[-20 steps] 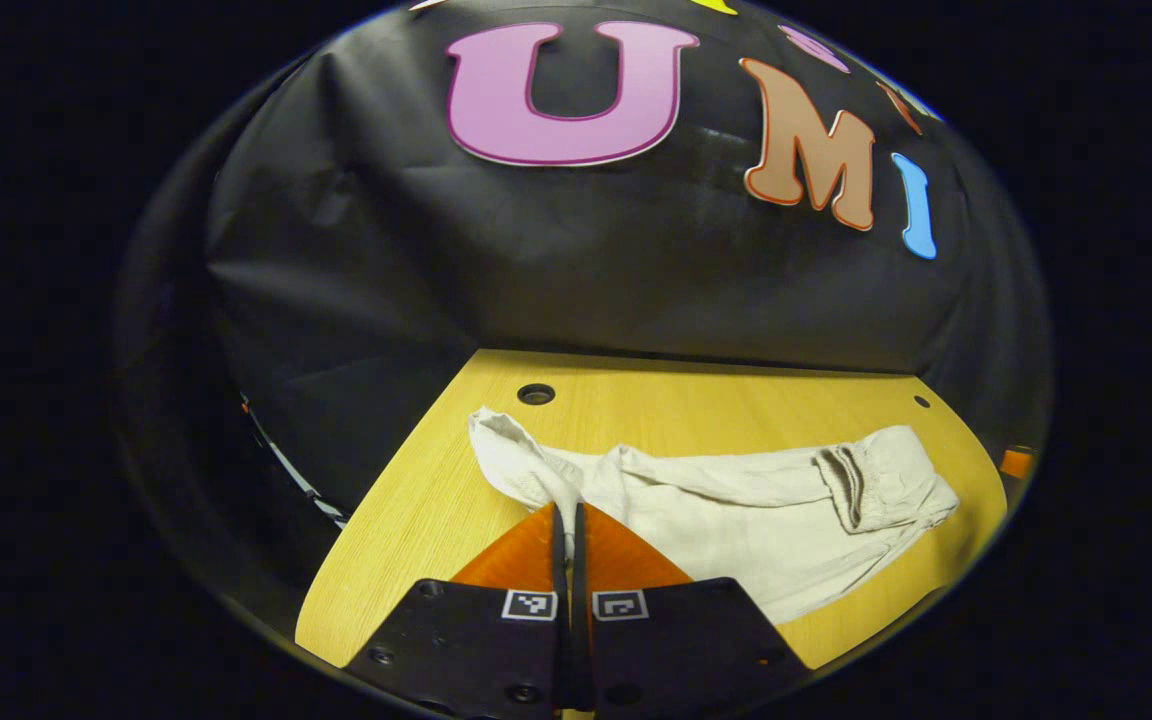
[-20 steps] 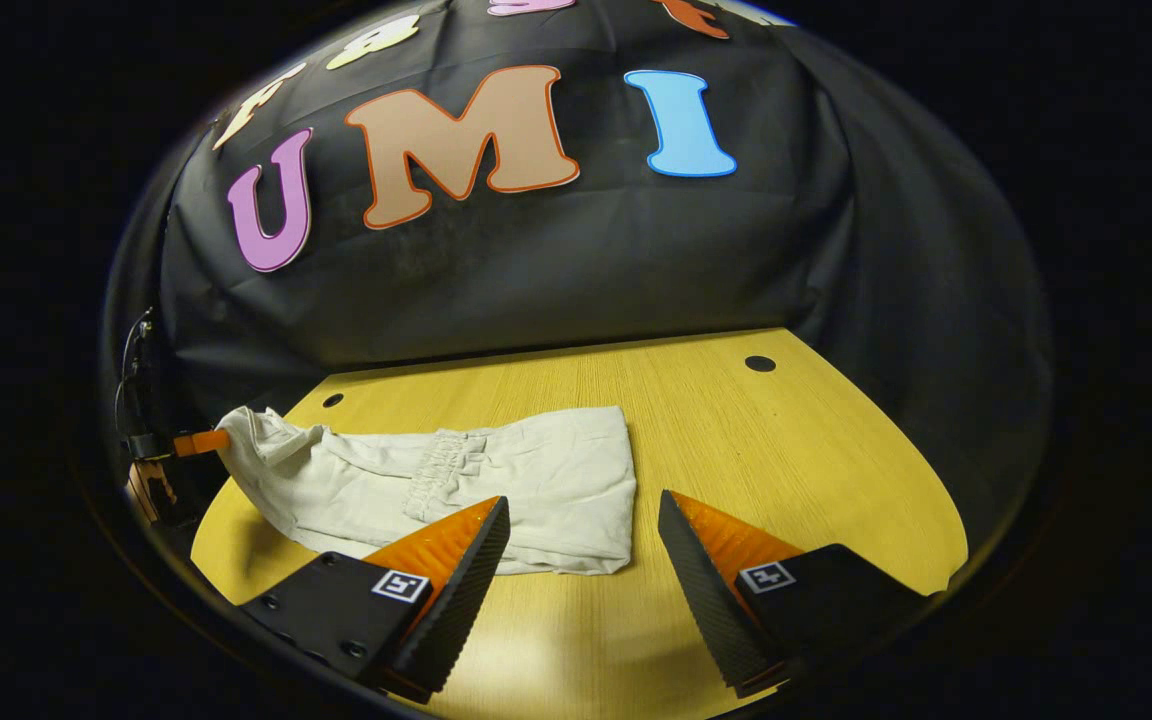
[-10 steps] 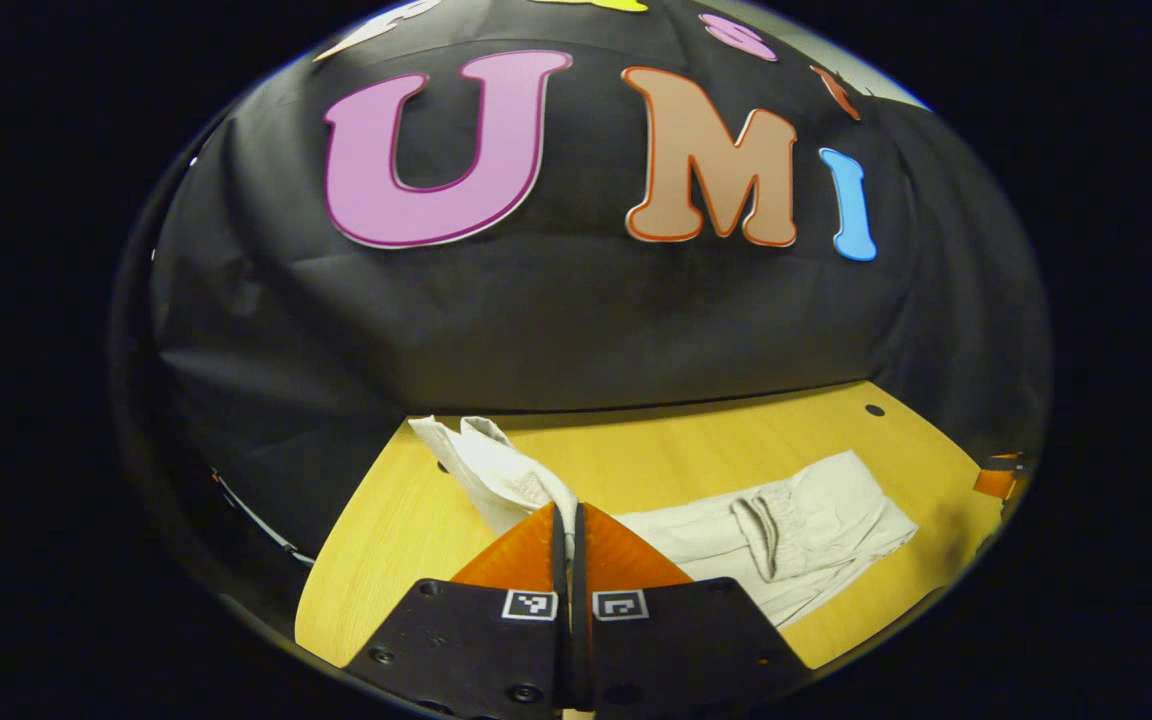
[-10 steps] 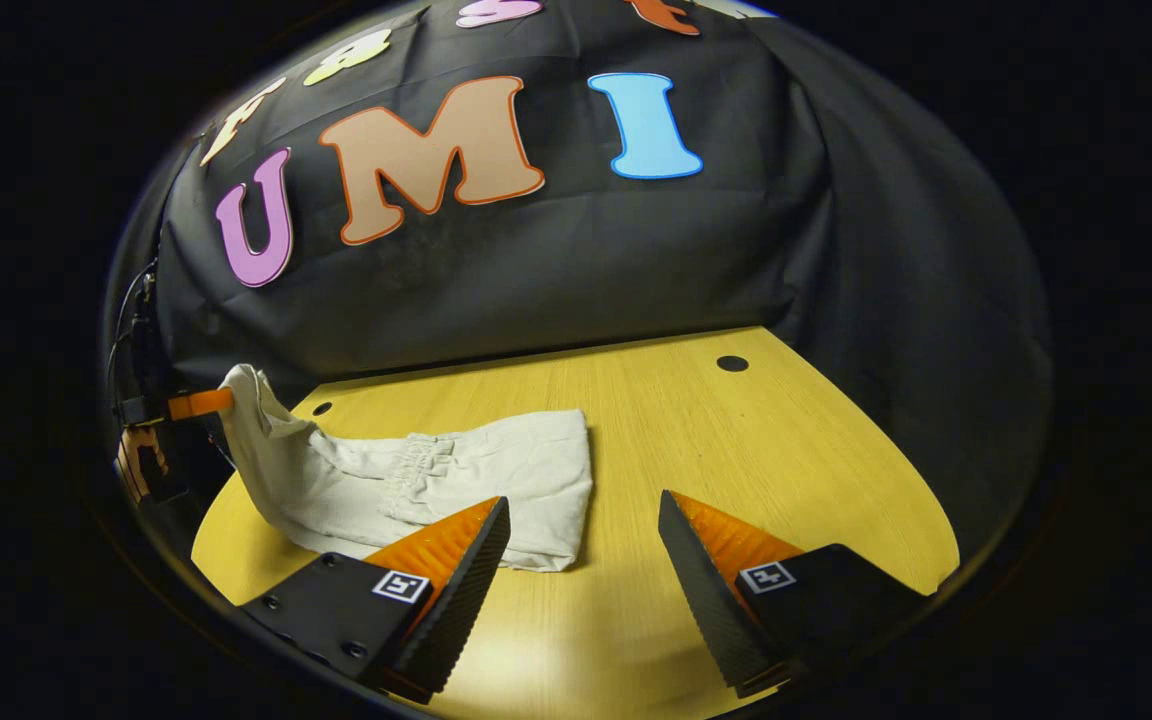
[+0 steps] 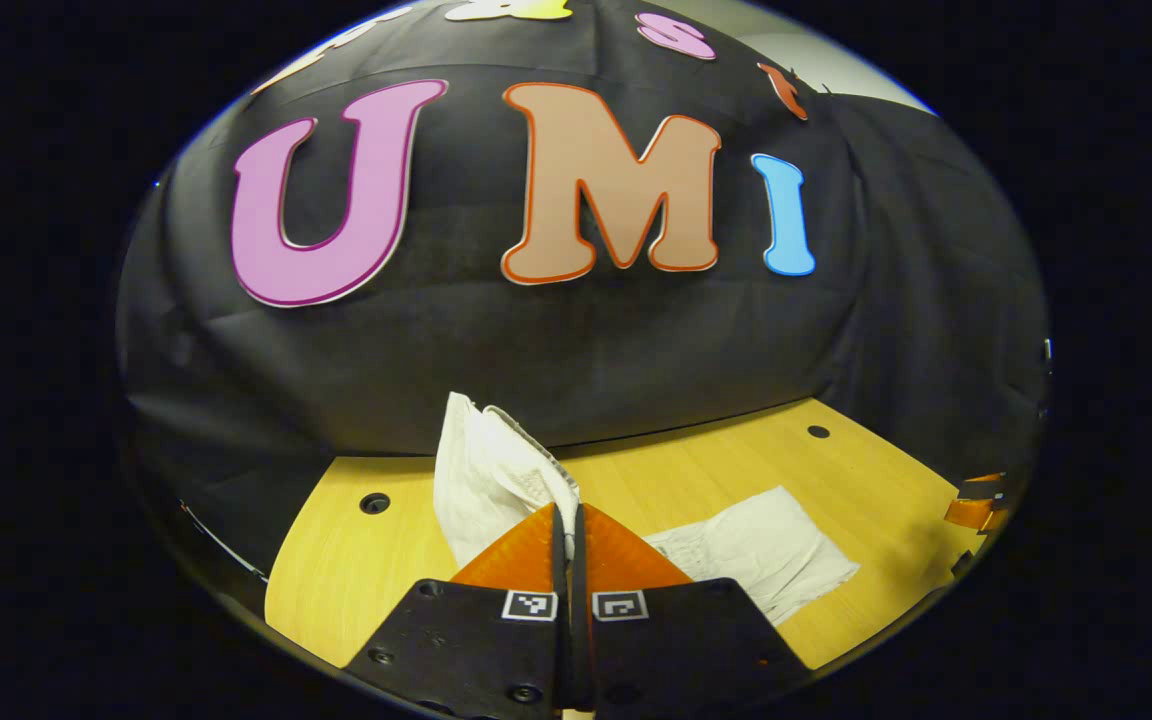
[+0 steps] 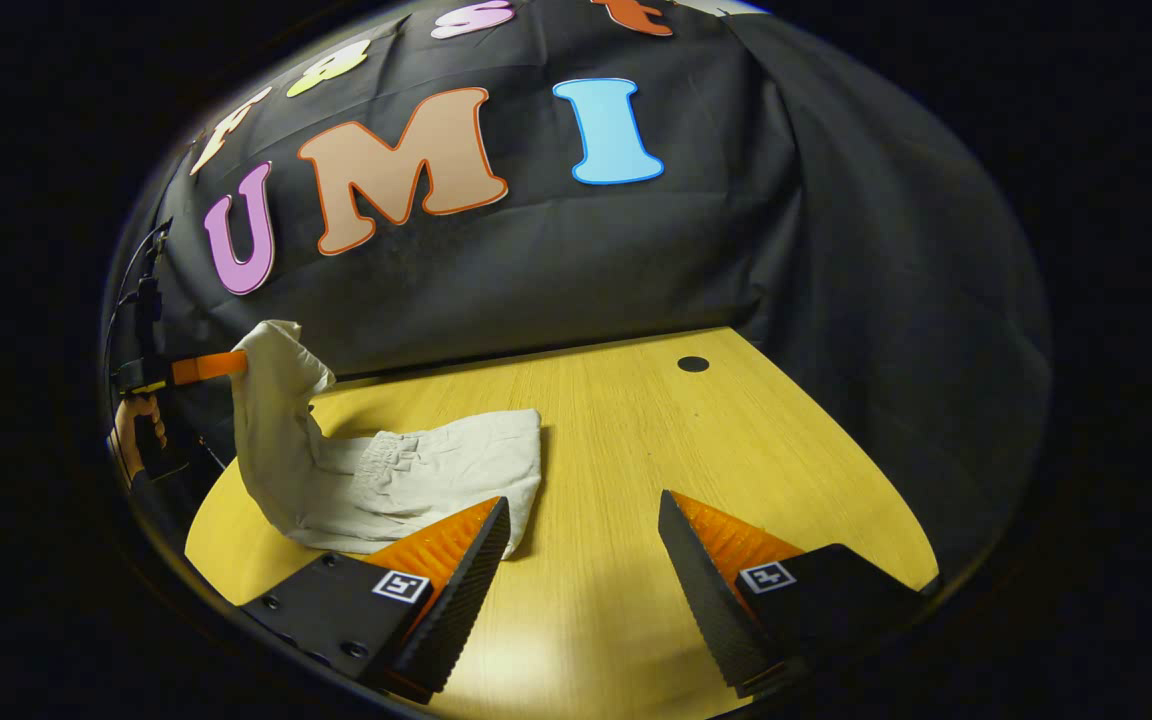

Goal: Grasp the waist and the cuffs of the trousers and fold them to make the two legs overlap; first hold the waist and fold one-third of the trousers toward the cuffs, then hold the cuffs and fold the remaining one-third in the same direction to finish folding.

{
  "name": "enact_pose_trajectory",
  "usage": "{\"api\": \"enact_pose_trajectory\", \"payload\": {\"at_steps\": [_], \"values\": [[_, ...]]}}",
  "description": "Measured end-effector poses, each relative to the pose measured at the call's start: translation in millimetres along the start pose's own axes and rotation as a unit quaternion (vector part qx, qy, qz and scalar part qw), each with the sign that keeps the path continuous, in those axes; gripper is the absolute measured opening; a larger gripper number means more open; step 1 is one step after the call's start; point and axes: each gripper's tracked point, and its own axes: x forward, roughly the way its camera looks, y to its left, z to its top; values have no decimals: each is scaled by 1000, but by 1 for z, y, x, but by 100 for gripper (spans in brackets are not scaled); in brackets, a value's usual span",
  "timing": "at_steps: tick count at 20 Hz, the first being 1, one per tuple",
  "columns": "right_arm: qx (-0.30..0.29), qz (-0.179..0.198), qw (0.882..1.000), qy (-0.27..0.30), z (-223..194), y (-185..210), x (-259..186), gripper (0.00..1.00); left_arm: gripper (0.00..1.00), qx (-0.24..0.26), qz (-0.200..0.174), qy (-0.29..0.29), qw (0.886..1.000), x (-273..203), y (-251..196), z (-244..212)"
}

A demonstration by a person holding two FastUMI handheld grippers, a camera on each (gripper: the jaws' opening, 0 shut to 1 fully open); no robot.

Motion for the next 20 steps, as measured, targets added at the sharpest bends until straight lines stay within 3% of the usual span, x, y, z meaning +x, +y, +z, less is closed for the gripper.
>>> {"api": "enact_pose_trajectory", "payload": {"at_steps": [5, 12, 17, 20], "values": [[7, -11, 1000, 2, -3, -27, -12, 97, 0, 16, -43, -2, 999, 17, -63, 12], [-2, -21, 1000, 6, -8, -61, -27, 97, 0, 14, -99, 13, 995, 35, -146, -9], [-3, -19, 1000, 11, -10, -76, -28, 97, 0, 27, -130, 43, 990, 38, -197, -60], [-11, -9, 1000, 12, -9, -76, -25, 97, 0, 48, -127, 73, 988, 38, -215, -103]]}}
